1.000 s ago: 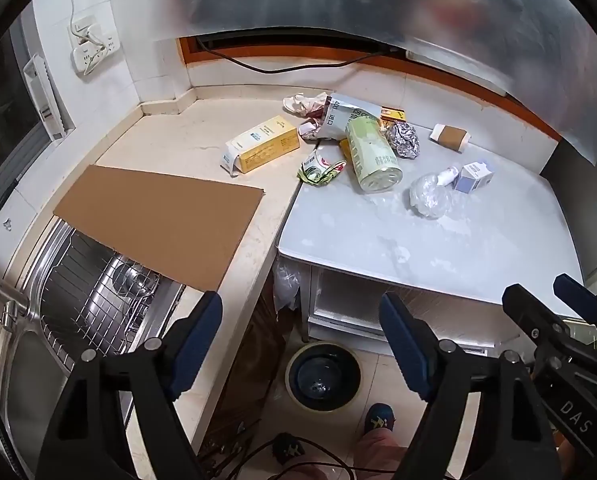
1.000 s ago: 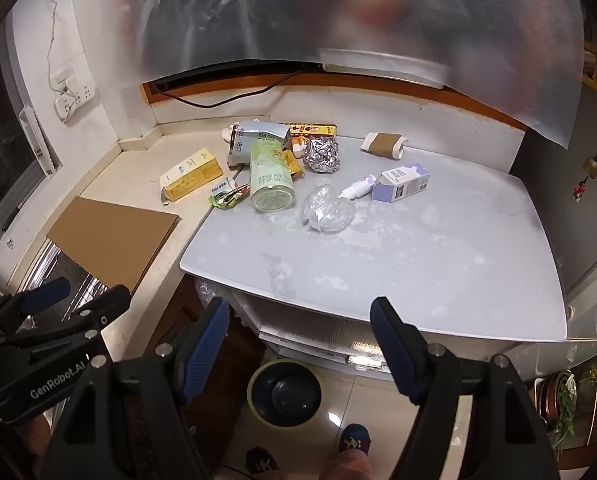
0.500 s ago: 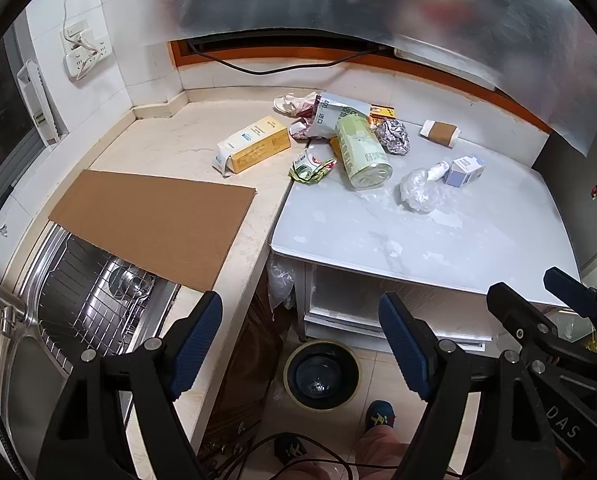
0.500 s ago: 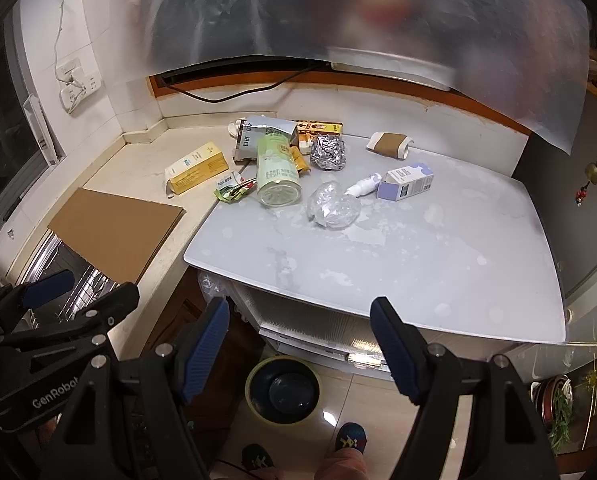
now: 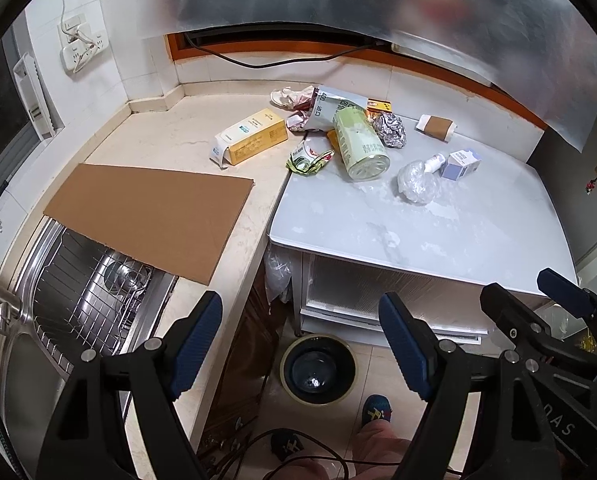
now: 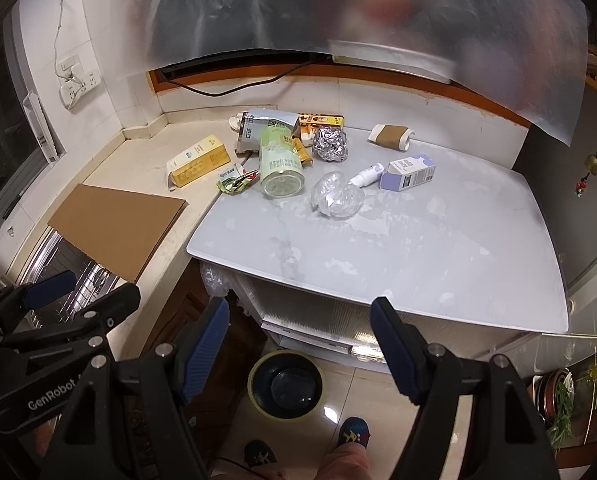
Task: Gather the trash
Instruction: 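Move both tools toward the trash items on the white table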
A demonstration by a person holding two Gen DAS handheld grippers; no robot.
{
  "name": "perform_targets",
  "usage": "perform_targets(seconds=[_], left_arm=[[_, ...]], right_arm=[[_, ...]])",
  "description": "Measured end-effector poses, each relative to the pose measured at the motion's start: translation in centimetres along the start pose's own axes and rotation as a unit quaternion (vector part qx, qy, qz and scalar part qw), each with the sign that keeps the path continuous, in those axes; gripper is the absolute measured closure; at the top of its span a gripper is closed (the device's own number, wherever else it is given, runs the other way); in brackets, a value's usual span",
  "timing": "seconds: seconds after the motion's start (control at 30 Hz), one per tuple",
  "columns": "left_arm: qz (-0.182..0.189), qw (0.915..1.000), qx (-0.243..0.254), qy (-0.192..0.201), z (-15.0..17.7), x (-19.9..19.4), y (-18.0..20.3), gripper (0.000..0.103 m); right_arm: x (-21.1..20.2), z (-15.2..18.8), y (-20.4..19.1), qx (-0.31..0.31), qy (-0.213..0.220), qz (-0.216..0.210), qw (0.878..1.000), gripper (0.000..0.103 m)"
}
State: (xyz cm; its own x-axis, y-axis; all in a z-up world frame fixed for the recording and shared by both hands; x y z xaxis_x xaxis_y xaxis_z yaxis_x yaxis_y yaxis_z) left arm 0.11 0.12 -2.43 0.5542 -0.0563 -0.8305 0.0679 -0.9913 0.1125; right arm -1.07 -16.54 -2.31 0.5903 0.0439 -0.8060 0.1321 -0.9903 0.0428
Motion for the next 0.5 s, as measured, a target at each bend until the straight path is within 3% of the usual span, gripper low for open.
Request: perform_targets(seconds=[0.5], left_arm=[[0.005,0.9998,0.017,0.002,0.12,-0.13,0.53,0.024]], right_arm=[[-0.19,0.38,0.15,0.010,-0.005,0.011,1.000,0.029]])
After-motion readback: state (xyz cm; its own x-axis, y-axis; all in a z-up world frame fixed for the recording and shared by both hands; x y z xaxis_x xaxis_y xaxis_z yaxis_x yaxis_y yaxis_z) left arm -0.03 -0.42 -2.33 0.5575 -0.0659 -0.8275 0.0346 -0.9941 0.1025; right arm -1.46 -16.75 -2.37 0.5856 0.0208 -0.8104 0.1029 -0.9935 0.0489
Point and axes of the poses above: each gripper's, at about its wrist camera, not at the fingertips, and x roughly the way its jaws point, y to its right, z to its underside, the point moved 2 cm from there along x, roughly the way its jaws point, and after that the axes turned 11 degrees about -x, right-handed, at the moved point
